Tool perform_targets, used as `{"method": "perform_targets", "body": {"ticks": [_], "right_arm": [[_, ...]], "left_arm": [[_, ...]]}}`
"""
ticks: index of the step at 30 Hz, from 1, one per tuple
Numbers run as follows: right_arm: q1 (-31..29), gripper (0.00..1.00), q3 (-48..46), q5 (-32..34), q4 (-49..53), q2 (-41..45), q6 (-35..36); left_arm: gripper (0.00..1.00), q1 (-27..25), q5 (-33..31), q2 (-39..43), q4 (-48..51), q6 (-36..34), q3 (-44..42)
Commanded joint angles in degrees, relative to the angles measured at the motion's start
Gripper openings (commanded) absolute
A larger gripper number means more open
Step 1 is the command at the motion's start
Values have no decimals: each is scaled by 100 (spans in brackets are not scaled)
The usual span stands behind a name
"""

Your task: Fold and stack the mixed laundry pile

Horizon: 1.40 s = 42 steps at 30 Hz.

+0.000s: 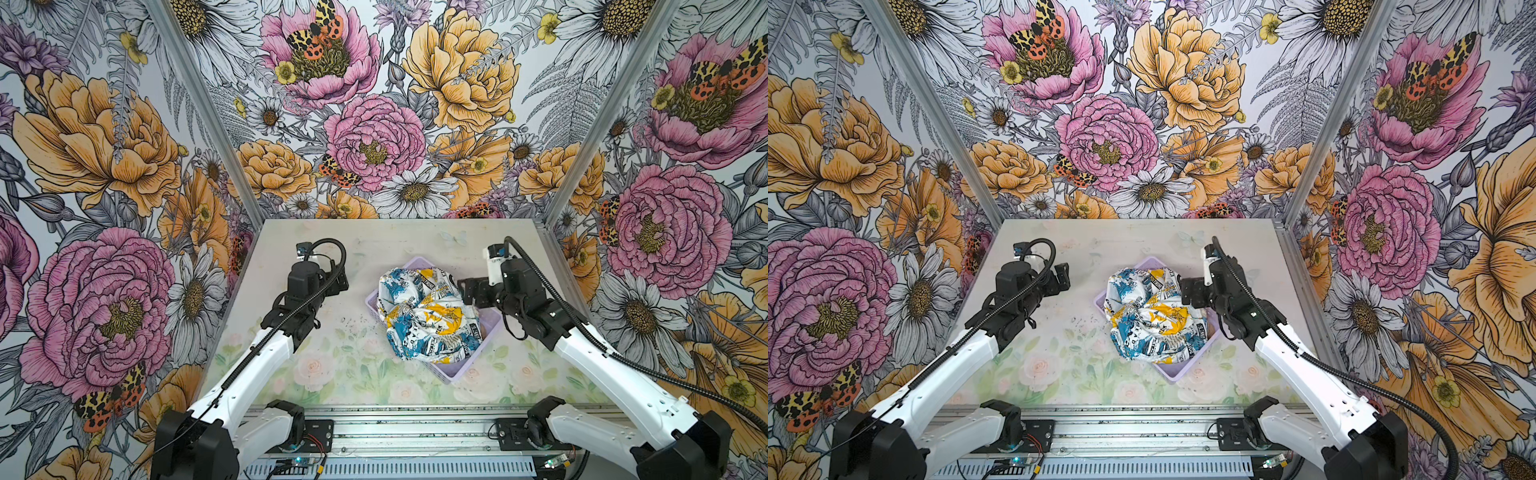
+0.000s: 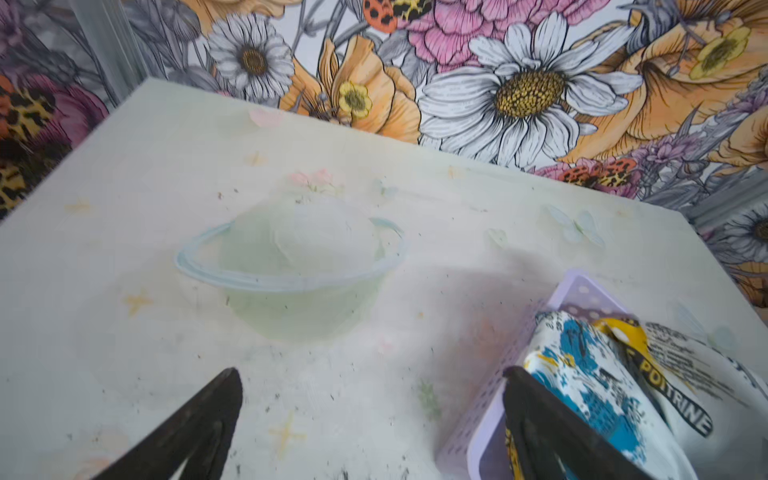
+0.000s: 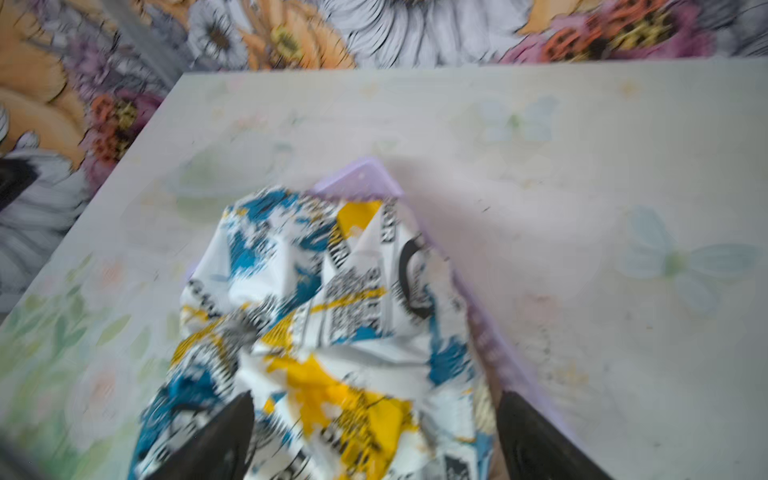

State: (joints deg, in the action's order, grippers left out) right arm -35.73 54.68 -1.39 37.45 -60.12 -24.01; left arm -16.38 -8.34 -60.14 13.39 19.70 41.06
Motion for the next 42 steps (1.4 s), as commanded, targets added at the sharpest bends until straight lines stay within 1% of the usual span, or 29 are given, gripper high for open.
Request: {"method": "perform_targets", "body": {"ticks": [1,3,6,9,14,18,23,25,27,28,33,35,38,40,42], "right_arm": [[-816,92,266,-455,1490,37,-532],[-1397,90,132,-485,1617,-6,-673],[-2033,86,-115,-475,1686,-94,-856],[-2460,83,-295,-364,1670,-290,-969],[-2606,70,-459,-170,1478,-703,-860],[-2602,64,-477,-96,1189,-1132,-765],[-2573,60,-379,74,1007,-1703,-645],[-2541,58,-352,159,983,-1849,-606],[-2473,52,-326,271,983,-1946,-570],[-2418,48,-324,315,983,-1971,-559],[-1973,20,-384,443,992,-1797,-611],[-1697,11,-387,502,989,-1749,-603],[-1265,0,-272,596,990,-1840,-441],[-910,0,-168,725,967,-1934,-294],[-432,0,-35,789,885,-2078,-64]], "left_arm": [[99,17,682,110,647,484,-184],[99,17,826,62,654,482,-195],[99,12,950,12,678,464,-165],[99,12,983,33,690,455,-117],[99,15,1040,-17,683,455,-72],[99,9,1026,-49,652,488,-117],[99,-5,1040,-91,643,541,-116],[99,-12,1029,-65,654,565,-119],[99,-22,1001,-53,673,583,-129],[99,-23,993,-57,682,585,-130],[99,-16,961,-11,718,622,-139],[99,-31,939,16,717,649,-157],[99,-40,934,11,717,648,-163],[99,-49,931,8,713,649,-160],[99,-73,924,-7,705,651,-144]]}}
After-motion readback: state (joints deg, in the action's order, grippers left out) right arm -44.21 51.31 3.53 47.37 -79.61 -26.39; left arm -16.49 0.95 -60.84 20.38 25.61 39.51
